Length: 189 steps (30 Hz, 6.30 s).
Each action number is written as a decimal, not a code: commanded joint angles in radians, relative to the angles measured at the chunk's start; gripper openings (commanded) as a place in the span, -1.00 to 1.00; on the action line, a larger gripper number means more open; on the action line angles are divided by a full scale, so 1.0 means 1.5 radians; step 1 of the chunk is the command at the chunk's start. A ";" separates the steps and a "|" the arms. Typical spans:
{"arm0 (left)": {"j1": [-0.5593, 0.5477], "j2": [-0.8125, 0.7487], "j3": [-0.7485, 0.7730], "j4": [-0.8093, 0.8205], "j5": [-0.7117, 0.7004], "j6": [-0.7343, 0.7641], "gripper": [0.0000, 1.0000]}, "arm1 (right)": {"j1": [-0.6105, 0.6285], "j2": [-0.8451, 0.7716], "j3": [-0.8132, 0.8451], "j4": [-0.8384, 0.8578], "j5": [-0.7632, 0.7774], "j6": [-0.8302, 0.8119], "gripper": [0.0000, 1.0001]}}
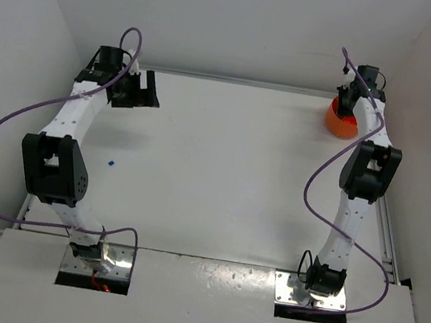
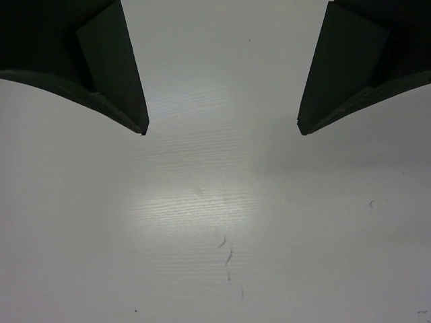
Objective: Sort the legos into containers by color
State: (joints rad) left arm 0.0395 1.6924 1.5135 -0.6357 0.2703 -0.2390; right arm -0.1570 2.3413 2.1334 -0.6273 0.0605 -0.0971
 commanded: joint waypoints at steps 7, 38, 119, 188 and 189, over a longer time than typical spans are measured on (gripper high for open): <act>-0.027 -0.041 -0.017 0.024 0.007 0.027 0.99 | -0.009 0.025 0.070 0.028 0.027 0.035 -0.60; 0.067 -0.020 -0.249 -0.043 -0.201 0.365 -0.11 | 0.062 -0.113 -0.017 -0.024 -0.241 0.000 -0.32; -0.036 0.034 -0.153 0.210 0.674 -0.108 -1.00 | 0.525 -0.267 -0.508 0.655 -0.580 -0.099 0.18; -0.064 -0.008 -0.064 0.064 0.079 0.072 0.25 | 0.026 -0.112 -0.160 0.192 -0.029 0.138 -1.00; -0.064 -0.008 -0.064 0.064 0.079 0.072 0.25 | 0.026 -0.112 -0.151 0.192 -0.021 0.138 -1.00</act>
State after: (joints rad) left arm -0.0479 1.6871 1.3758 -0.5400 0.4095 -0.1421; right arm -0.0978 2.1818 1.8324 -0.3637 -0.0135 0.0650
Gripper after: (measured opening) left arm 0.628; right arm 0.195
